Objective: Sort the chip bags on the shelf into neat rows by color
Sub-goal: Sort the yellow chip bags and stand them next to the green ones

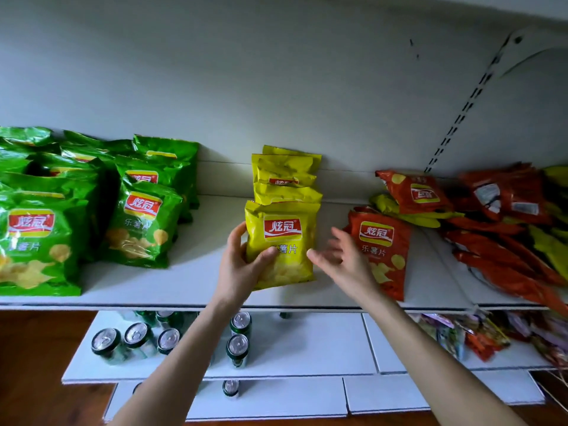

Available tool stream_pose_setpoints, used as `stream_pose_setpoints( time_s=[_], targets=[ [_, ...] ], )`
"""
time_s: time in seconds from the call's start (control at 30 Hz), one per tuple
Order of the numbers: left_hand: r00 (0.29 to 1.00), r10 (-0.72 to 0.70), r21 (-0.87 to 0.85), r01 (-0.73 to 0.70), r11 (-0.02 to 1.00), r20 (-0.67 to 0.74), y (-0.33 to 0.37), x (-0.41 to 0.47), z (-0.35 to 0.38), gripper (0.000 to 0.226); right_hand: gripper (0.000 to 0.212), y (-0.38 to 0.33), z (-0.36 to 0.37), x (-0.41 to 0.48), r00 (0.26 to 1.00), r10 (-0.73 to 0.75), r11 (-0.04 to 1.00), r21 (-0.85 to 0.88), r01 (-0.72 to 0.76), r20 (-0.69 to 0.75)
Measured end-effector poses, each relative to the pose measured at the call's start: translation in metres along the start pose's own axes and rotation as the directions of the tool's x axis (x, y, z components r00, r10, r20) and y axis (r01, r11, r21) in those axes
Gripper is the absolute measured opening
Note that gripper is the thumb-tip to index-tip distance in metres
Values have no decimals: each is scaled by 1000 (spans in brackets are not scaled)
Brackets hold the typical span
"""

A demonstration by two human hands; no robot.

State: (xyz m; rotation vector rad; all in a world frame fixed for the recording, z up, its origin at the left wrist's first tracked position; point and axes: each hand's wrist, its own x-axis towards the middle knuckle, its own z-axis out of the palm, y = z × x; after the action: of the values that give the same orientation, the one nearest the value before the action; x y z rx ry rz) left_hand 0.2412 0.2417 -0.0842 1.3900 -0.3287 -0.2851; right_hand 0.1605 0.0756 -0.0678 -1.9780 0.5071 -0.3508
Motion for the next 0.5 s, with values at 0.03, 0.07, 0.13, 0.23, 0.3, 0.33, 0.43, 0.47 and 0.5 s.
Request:
stream_pose_setpoints(
  time_s=[0.03, 0.07, 0.13, 0.23, 0.3, 0.33, 0.43, 0.47, 0.5],
  targets=[
    [1000, 27, 66, -27, 997, -9, -5, 5, 3, 56, 84, 1, 0, 1, 1000, 10, 1000, -24, -10, 1],
    [998, 61, 183, -56, 982, -21, -10, 12, 5, 61, 86, 2, 1, 5, 1000, 19, 998, -52, -19, 1],
    [991, 118, 433, -79, 898, -64, -20, 21, 4, 71, 82, 3, 4, 10, 999, 29, 991, -130, -26, 16],
    [988, 139, 502, -91, 860, -60, -29, 30, 4, 71, 71, 6, 11, 17, 1000, -8, 985, -175, 12, 26],
    [996, 83, 431, -79, 899, 8, -30, 32, 6, 69, 67, 7, 13, 22, 999, -32, 984, -176, 35, 15],
    [998, 56, 381, -60, 922, 22, -29, 31, 7, 65, 65, 7, 14, 25, 999, -39, 984, -176, 41, 14],
    [997, -25, 244, 41, 969, -67, -17, 38, 6, 68, 59, 8, 12, 31, 999, -50, 981, -187, 51, 13],
    [994, -31, 227, 55, 972, -107, -10, 48, 3, 81, 58, 8, 13, 32, 999, -45, 979, -196, 47, 15],
    [992, -32, 213, 58, 975, -123, -2, 59, 0, 92, 59, 9, 13, 32, 999, -38, 977, -208, 40, 14]
  ],
)
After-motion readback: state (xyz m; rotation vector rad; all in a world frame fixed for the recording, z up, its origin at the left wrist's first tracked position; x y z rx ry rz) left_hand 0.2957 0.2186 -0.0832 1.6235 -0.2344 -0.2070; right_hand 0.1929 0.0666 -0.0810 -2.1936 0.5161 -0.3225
